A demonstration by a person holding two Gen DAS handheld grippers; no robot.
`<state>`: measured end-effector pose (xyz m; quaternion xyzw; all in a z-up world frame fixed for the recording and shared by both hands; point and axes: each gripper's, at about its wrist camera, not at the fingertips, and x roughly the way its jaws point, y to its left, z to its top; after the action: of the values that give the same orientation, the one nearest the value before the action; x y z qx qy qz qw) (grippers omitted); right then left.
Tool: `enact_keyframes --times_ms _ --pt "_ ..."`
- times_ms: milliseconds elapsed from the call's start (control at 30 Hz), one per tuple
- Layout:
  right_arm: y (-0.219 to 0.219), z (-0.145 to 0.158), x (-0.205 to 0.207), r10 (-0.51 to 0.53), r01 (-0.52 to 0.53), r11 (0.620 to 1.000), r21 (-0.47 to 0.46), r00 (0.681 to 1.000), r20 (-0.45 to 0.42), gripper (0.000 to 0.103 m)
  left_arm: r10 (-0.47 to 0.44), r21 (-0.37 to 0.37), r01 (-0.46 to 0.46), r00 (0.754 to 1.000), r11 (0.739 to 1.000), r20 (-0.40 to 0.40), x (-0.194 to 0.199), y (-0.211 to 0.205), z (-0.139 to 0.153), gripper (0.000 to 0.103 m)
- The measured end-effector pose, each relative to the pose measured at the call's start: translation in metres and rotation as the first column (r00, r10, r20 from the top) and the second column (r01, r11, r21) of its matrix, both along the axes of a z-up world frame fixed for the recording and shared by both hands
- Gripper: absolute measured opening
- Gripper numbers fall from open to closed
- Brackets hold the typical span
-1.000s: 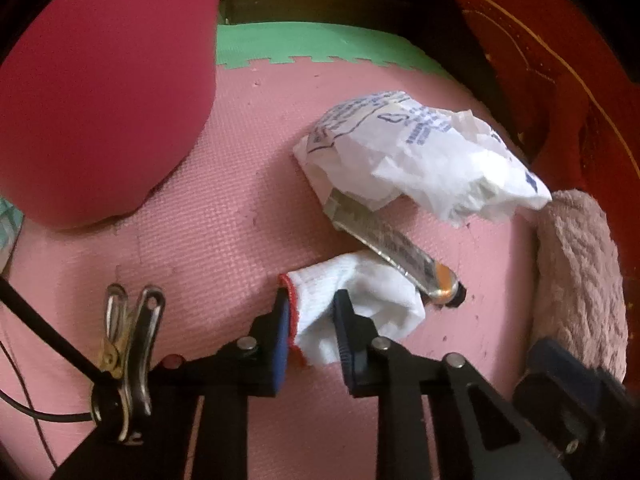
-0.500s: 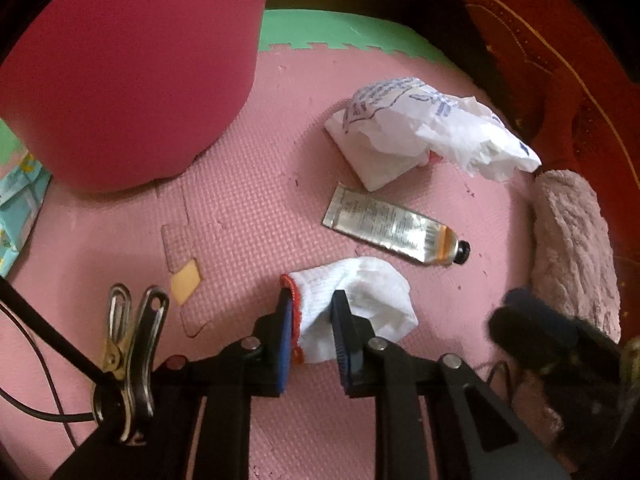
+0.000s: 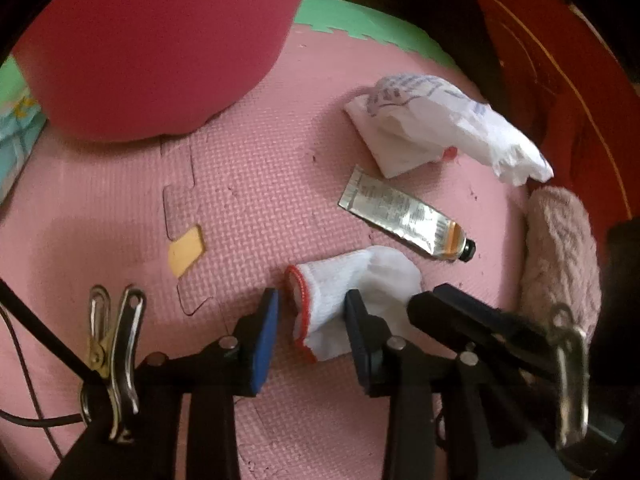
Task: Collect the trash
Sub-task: 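Close the right tool on the white glove next to the left tool, then lift the white glove with both tools and carry it toward the bucket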
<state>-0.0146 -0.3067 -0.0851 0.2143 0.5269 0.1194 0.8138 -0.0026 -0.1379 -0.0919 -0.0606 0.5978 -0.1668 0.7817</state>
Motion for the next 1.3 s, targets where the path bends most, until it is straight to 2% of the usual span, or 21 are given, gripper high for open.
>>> enact_keyframes --times_ms 133,200,233,300,500,900,1300 --pt "0.001 -0.007 0.006 -0.006 0.006 1.000 0.018 1.000 -0.012 0.026 0.005 0.002 -0.005 1.000 1.000 0.010 -0.002 0.001 0.001 0.033" --pt "0.000 -0.010 0.010 -0.009 0.009 1.000 0.024 1.000 -0.018 0.021 -0.006 -0.003 0.006 1.000 1.000 0.017 -0.005 -0.002 0.002 0.028" --pt "0.000 -0.010 0.010 -0.004 0.005 1.000 0.028 1.000 -0.020 0.019 -0.013 -0.010 0.013 1.000 1.000 0.021 -0.007 -0.004 0.003 0.022" --pt "0.003 -0.008 0.008 0.012 -0.012 1.000 0.015 1.000 -0.004 0.014 -0.022 0.001 0.022 0.999 1.000 0.041 -0.011 -0.006 0.007 0.020" --pt "0.007 0.003 -0.001 0.033 -0.034 0.999 0.009 0.998 0.054 0.011 -0.001 -0.030 0.002 0.999 1.000 0.052 -0.016 -0.003 0.018 0.018" --pt "0.012 0.048 -0.037 0.037 -0.040 0.999 0.013 0.981 0.189 0.011 0.004 -0.046 0.005 0.983 0.999 0.186 -0.043 0.004 0.077 0.017" --pt "0.029 0.118 -0.060 0.057 -0.065 0.998 0.011 0.936 0.347 0.011 0.049 -0.096 -0.016 0.936 0.995 0.348 -0.069 0.035 0.156 0.017"
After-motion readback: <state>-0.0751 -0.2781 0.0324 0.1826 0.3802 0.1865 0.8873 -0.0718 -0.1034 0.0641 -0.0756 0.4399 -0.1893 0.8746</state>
